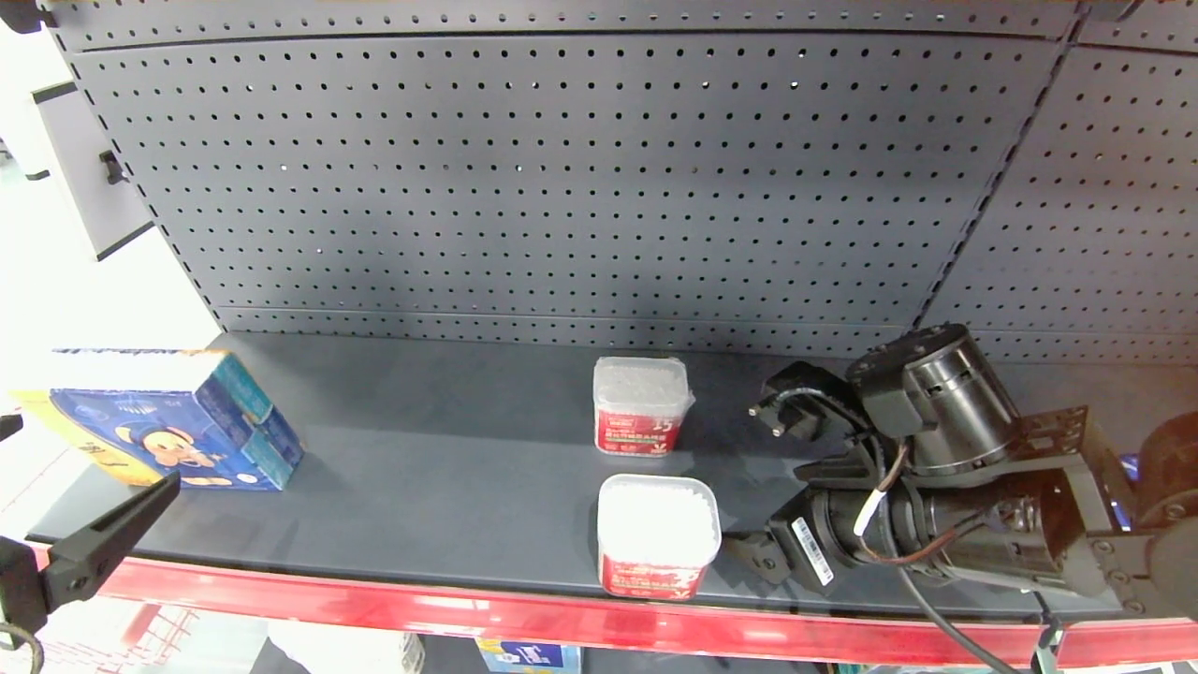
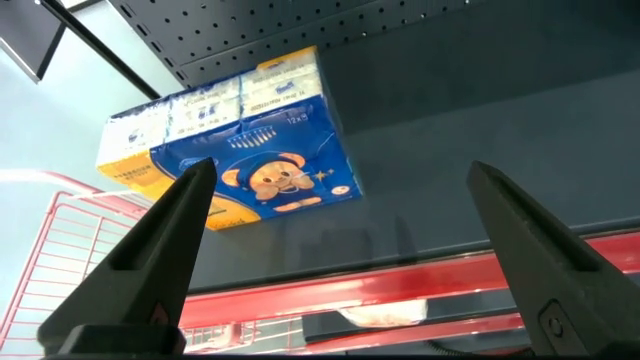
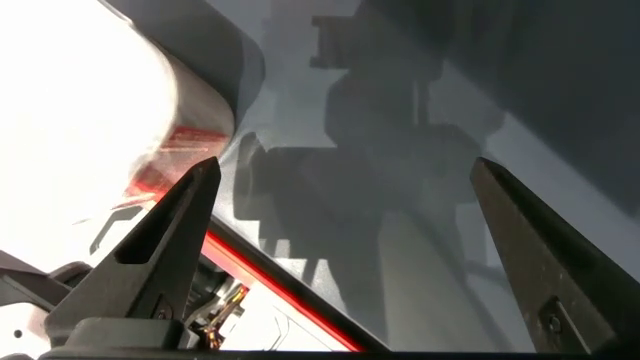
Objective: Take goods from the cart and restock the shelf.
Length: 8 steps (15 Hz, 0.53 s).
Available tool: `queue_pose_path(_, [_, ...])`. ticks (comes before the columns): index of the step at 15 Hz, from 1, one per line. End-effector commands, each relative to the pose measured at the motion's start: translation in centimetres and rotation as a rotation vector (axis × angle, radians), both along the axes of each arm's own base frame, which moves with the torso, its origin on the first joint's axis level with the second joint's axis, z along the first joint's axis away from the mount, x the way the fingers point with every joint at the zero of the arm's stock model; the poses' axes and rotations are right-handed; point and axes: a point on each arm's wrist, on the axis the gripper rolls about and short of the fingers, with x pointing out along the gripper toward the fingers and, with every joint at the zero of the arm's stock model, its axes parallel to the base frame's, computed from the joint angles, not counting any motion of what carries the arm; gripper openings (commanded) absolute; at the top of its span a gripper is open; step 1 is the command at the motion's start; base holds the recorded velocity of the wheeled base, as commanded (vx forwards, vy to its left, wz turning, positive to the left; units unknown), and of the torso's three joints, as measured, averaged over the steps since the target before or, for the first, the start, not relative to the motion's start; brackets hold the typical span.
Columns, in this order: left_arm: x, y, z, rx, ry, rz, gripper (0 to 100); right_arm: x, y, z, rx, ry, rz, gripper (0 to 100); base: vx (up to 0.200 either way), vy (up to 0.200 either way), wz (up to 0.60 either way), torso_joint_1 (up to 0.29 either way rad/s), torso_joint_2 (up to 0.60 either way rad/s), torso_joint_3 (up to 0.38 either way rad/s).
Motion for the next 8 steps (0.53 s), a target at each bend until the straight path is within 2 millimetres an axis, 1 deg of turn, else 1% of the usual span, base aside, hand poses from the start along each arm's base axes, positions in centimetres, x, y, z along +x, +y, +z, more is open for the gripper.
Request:
queue_pose_path(1, [0.51, -0.08, -0.01, 0.003, 0.016, 0.001, 100, 0.01, 0.02, 0.03, 0.001, -0.001, 0.000, 100, 0.000, 0.000, 0.00, 0.000, 0.00, 0.000])
queue_pose_path(8, [0.78, -0.14, 0.09, 0.004, 0.021, -0.001, 100, 0.05, 0.05, 0.11, 0.002, -0.004, -0.001, 100, 0.000, 0.000, 0.00, 0.000, 0.00, 0.000])
